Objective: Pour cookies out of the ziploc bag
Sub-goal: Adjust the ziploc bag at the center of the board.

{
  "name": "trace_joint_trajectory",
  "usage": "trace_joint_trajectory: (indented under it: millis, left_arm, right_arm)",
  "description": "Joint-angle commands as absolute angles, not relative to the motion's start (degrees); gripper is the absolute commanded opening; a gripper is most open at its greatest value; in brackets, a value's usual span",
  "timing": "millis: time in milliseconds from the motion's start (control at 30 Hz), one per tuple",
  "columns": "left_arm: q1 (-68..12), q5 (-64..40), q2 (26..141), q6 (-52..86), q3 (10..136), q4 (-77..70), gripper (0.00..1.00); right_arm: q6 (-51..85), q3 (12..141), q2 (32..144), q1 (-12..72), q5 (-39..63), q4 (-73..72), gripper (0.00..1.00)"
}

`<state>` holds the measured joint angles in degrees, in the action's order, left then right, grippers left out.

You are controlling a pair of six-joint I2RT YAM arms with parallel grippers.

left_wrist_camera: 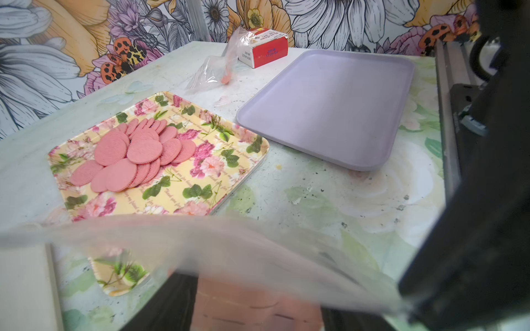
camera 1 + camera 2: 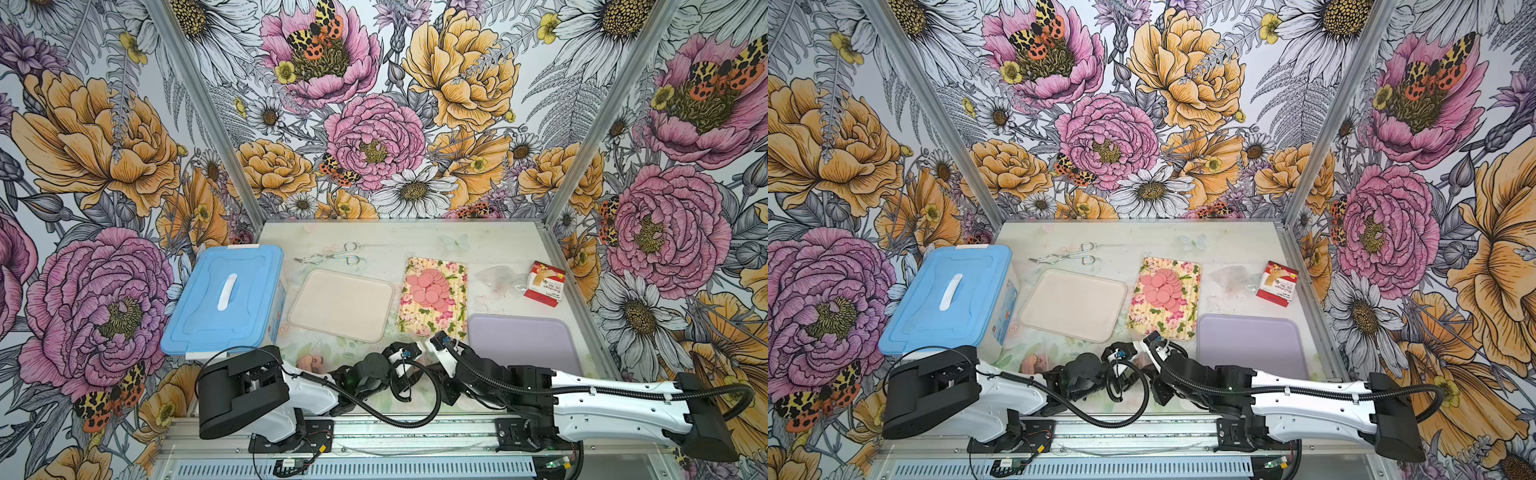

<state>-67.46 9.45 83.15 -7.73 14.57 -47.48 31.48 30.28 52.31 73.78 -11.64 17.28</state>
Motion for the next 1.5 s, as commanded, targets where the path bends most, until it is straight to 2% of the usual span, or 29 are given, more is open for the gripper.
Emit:
trace_joint_trajectory:
  millis: [0, 133, 200, 400, 600, 667, 700, 733, 867, 1067, 1267, 1467]
  left_arm:
    - [-68.05, 9.44, 84.92, -8.88, 14.98, -54.46, 0.47]
    - [-68.32, 9.72, 85.69, -8.88, 13.49, -58.18, 0.28]
    - [-68.35, 9.54, 85.49, -8.81, 13.33, -58.00, 0.25]
    - [-68.45, 9.39, 84.73, -8.50, 13.45, -55.81, 0.00]
    - [-68.64, 9.33, 82.94, -8.29, 13.53, -52.03, 0.00]
    - [-68.72, 9.58, 82.08, -8.19, 13.52, -50.52, 0.00]
    - [-68.66, 9.74, 81.61, -8.11, 13.61, -49.57, 0.00]
    - [-68.64, 9.97, 81.03, -8.00, 13.59, -48.68, 0.00]
    - [-68.71, 10.78, 78.79, -7.73, 13.45, -45.65, 0.00]
    - [-68.53, 11.61, 73.59, -7.56, 13.80, -40.65, 0.00]
    - [-63.09, 4.82, 67.40, -6.20, 17.46, -29.04, 0.00]
    - [-58.50, -0.91, 62.58, -2.63, 22.21, -18.48, 0.00]
  right_arm:
    - [31.14, 29.80, 51.09, 73.48, -10.88, 16.24, 0.00]
    - [31.12, 29.36, 50.98, 73.21, -11.01, 16.09, 0.00]
    - [31.12, 29.27, 51.06, 73.13, -10.90, 16.00, 0.00]
    - [31.36, 28.83, 49.73, 72.95, -11.70, 16.00, 0.00]
    - [31.55, 27.67, 46.41, 72.17, -14.32, 16.24, 0.00]
    - [31.55, 27.22, 44.90, 71.91, -15.88, 16.39, 0.26]
    - [31.55, 27.04, 43.99, 71.83, -17.05, 16.65, 0.35]
    - [31.40, 26.96, 43.09, 71.65, -18.57, 17.14, 0.40]
    - [30.94, 26.80, 41.96, 70.62, -22.58, 18.81, 0.42]
    - [31.41, 27.60, 46.70, 69.71, -24.43, 17.49, 0.42]
    - [27.43, 23.49, 47.93, 69.07, -22.10, 3.78, 0.42]
    - [24.76, 20.23, 47.27, 65.44, -14.25, -7.37, 0.43]
